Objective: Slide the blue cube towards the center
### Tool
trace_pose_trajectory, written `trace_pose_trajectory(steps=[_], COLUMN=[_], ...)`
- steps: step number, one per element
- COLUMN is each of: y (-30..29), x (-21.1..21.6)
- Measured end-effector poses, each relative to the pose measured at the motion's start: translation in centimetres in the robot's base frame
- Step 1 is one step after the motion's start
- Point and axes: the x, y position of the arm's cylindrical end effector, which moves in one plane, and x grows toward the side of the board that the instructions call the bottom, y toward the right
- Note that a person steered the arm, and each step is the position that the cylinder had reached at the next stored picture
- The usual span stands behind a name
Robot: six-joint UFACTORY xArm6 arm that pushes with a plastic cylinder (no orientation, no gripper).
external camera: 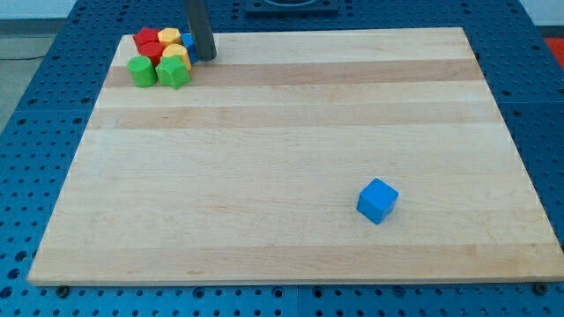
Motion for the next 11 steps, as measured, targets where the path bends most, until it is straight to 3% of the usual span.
trace_pose_trajectory(steps=[1,2,4,5,7,8,11], y=[1.4,3.3,5.2,9.7,24.9,28.2,25.4], x=[2.5,8.7,25.2,31.8,34.5,33.3,29.7])
